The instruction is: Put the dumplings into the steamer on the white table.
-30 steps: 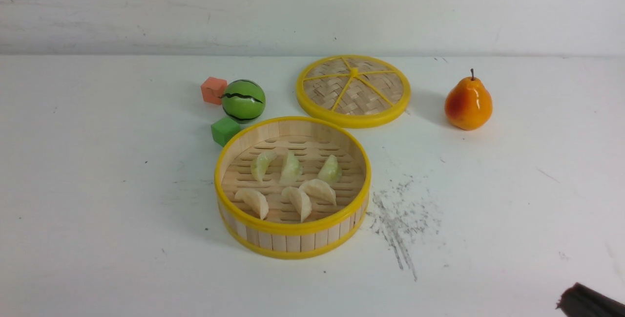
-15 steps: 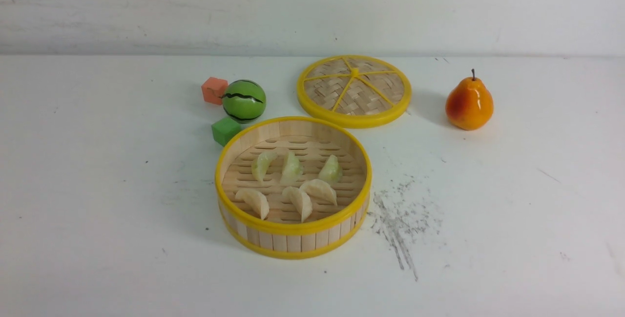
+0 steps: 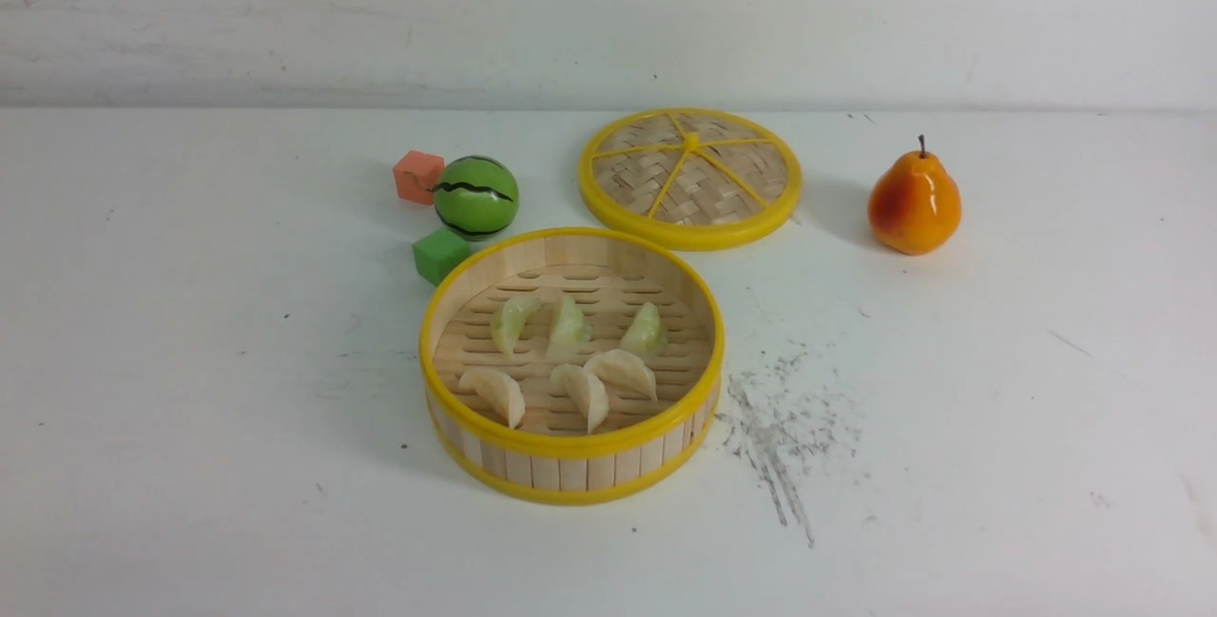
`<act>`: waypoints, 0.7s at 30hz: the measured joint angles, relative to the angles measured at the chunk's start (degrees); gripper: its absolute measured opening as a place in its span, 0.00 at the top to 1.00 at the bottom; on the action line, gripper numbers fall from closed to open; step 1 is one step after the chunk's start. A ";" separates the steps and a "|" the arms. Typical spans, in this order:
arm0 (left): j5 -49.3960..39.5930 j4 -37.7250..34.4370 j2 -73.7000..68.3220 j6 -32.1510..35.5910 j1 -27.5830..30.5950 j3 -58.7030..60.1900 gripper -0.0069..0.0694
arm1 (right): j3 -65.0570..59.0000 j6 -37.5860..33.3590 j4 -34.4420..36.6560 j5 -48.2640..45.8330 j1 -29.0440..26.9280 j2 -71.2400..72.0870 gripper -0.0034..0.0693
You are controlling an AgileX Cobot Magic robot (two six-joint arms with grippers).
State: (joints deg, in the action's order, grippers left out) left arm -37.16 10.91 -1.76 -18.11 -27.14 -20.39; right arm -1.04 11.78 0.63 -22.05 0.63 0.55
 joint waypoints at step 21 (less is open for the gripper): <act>7.57 3.74 2.32 -0.53 3.84 5.00 0.70 | 0.04 -0.13 -0.17 -0.14 0.11 0.08 0.88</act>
State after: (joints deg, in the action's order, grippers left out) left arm -29.59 14.64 0.57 -18.64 -23.30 -15.39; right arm -1.00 11.64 0.46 -22.19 0.75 0.63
